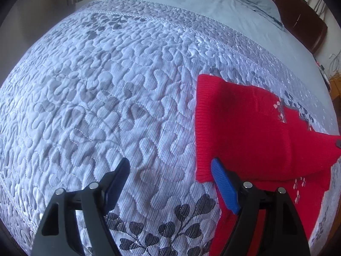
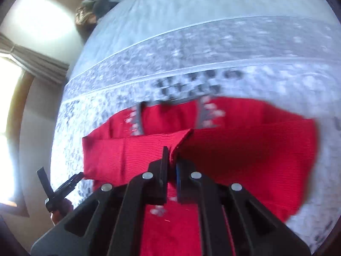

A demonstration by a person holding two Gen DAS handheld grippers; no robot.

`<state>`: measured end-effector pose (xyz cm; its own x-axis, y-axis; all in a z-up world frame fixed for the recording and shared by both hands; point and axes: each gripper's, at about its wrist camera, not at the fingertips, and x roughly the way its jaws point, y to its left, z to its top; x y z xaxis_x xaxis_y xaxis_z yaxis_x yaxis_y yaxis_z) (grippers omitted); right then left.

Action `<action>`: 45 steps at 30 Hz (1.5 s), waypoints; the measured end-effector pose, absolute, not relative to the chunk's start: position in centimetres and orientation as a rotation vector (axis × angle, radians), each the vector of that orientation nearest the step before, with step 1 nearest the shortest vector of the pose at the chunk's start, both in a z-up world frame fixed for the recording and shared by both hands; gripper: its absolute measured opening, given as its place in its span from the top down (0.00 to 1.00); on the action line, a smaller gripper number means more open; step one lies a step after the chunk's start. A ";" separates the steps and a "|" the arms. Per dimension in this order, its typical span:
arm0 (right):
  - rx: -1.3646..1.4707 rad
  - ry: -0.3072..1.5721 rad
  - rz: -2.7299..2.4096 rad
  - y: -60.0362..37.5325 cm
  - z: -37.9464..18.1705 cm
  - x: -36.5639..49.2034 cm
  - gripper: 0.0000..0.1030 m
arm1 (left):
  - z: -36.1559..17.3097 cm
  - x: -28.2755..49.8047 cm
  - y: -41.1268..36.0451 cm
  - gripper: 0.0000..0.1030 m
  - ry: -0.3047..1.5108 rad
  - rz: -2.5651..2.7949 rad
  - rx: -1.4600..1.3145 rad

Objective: Fold small clothes

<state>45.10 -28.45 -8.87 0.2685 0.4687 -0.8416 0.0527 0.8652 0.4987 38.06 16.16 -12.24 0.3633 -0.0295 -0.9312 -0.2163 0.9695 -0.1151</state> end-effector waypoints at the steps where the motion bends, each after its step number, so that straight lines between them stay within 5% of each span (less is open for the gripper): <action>1: 0.474 1.283 0.240 -30.5 -8.9 44.7 0.96 | -12.4 38.1 15.7 0.23 1.199 0.116 -0.222; 6: 0.426 1.354 0.075 -35.2 -12.9 43.1 0.93 | -14.1 38.5 13.6 0.22 1.228 0.107 -0.158; 10: 0.450 1.366 0.054 -36.3 -15.9 42.2 0.69 | -14.8 38.5 11.9 0.21 1.224 0.141 -0.033; 22: 0.458 1.409 0.122 -37.8 -17.8 39.7 0.56 | -14.1 38.2 10.7 0.21 1.208 0.136 -0.028; 24: 0.446 1.397 0.130 -37.6 -17.9 39.5 0.63 | -14.2 38.3 10.4 0.21 1.208 0.129 -0.025; 25: 0.443 1.397 0.141 -37.5 -17.9 39.4 0.81 | -14.3 38.3 10.2 0.21 1.209 0.126 -0.021; 28: 0.482 1.398 0.167 -38.1 -17.4 38.8 0.96 | -14.5 38.4 10.1 0.21 1.213 0.126 -0.019; 36: 0.435 1.404 0.057 -39.8 -17.5 37.2 1.00 | -14.8 38.3 10.1 0.20 1.216 0.121 -0.026; 38: 0.456 1.355 0.079 -39.7 -16.4 36.5 0.88 | -14.5 38.3 10.2 0.21 1.220 0.117 -0.036; 40: 0.491 1.337 0.124 -39.4 -15.8 36.1 0.65 | -14.2 38.2 10.2 0.21 1.217 0.104 -0.056; 45: 0.519 1.381 0.144 -38.8 -17.2 37.1 0.65 | -14.3 38.3 9.5 0.21 1.213 0.094 -0.037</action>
